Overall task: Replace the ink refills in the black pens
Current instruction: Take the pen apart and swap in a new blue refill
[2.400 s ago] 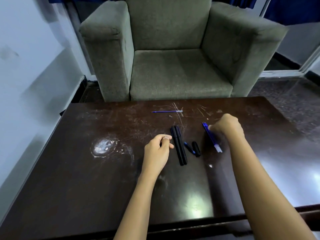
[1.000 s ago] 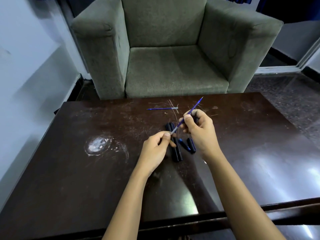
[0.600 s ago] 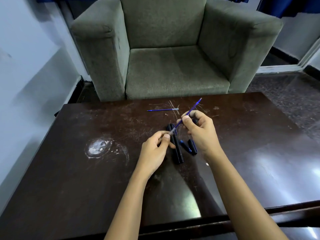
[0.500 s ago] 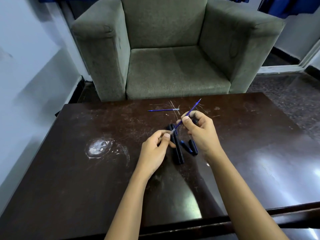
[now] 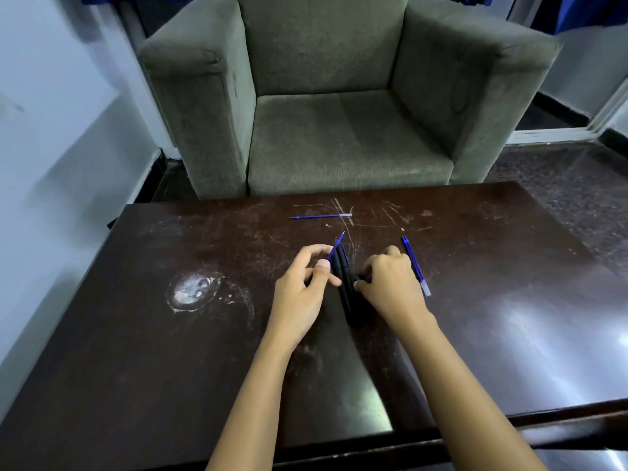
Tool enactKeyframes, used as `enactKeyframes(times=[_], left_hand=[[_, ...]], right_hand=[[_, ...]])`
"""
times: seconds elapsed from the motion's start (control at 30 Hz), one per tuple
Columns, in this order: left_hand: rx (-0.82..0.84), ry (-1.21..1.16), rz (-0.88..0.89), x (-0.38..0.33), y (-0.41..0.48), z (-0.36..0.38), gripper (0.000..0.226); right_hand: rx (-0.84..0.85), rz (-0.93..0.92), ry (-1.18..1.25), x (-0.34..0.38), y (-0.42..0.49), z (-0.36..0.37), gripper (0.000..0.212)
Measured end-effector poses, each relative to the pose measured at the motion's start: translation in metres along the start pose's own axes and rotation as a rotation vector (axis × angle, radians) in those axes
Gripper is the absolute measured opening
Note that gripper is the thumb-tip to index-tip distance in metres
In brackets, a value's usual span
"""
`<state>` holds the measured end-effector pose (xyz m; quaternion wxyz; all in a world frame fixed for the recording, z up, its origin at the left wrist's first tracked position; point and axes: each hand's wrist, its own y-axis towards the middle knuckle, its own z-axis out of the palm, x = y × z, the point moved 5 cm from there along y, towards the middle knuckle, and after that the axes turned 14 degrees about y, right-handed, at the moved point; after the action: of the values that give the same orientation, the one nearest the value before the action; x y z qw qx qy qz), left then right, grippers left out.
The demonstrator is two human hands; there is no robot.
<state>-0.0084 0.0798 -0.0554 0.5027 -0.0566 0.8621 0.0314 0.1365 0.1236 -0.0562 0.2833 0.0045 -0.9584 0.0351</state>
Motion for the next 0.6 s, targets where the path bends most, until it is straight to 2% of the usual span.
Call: enactKeyframes(times=[0.23,0.27,0.37,0.47,0.53,0.6], left_hand=[[-0.022,0.035,0.018,0.001,0.000,-0.003,0.021],[-0.023,0.045,0.020,0.001,0.000,-0.003,0.021],[-0.016,0.078,0.019,0.001,0.000,-0.003,0.020],[0.003,0.091,0.017,0.001,0.000,-0.002,0.021],[0.008,0.097,0.021,0.001,0.000,-0.002,0.022],[0.010,0.095,0.021,0.002,0.001,-0.001,0.022]], right_hand=[[-0.080,-0.051,-0.100,0.003,0.005,0.003,0.017],[-0.130,-0.079,-0.025,0.003,0.007,-0.002,0.016],[-0.264,-0.088,0.500,0.001,0.009,-0.024,0.007],[-0.147,-0.045,0.963,-0.004,0.014,-0.025,0.017],[-0.049,-0.057,1.074,-0.006,0.015,-0.020,0.024],[-0.033,-0.104,1.000,-0.008,0.015,-0.020,0.026]])
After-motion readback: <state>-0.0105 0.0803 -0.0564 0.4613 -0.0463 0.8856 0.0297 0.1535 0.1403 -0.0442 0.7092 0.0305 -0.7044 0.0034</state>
